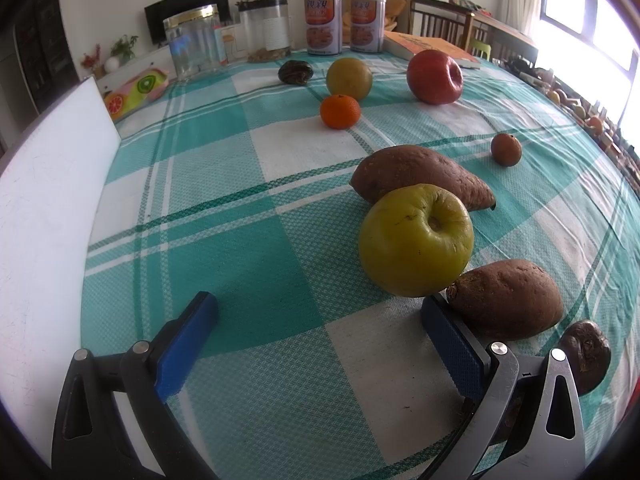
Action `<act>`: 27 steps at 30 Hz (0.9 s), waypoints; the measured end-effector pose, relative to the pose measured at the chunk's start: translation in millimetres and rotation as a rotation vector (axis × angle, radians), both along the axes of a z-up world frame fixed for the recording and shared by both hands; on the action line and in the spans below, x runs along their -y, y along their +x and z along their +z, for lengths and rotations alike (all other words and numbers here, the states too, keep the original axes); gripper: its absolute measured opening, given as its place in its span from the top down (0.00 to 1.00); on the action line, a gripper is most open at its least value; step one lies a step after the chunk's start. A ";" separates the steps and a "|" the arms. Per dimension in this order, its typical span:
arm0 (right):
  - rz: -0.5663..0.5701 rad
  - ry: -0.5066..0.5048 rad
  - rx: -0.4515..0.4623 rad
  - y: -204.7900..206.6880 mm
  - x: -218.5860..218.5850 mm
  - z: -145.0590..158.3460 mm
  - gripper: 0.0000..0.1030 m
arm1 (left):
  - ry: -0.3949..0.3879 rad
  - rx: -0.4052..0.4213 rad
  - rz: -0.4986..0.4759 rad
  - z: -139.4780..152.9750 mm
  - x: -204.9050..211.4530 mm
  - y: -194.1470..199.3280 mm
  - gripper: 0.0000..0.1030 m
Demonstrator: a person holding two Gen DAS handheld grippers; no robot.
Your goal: Organize fruits
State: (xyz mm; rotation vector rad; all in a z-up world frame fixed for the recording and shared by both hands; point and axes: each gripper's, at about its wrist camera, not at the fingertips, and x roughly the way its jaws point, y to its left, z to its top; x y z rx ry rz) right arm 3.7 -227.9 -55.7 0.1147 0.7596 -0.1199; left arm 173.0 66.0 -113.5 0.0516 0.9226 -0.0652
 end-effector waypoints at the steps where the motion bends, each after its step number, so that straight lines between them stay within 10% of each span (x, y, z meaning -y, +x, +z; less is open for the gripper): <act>1: -0.003 -0.003 -0.001 0.4 0.0 0.0 0.00 | 0.000 0.000 0.000 0.1 0.0 0.0 0.00; 27: -0.017 -0.086 0.035 -7.3 -8.5 4.1 0.00 | 0.000 0.000 0.001 0.3 0.1 -0.1 0.00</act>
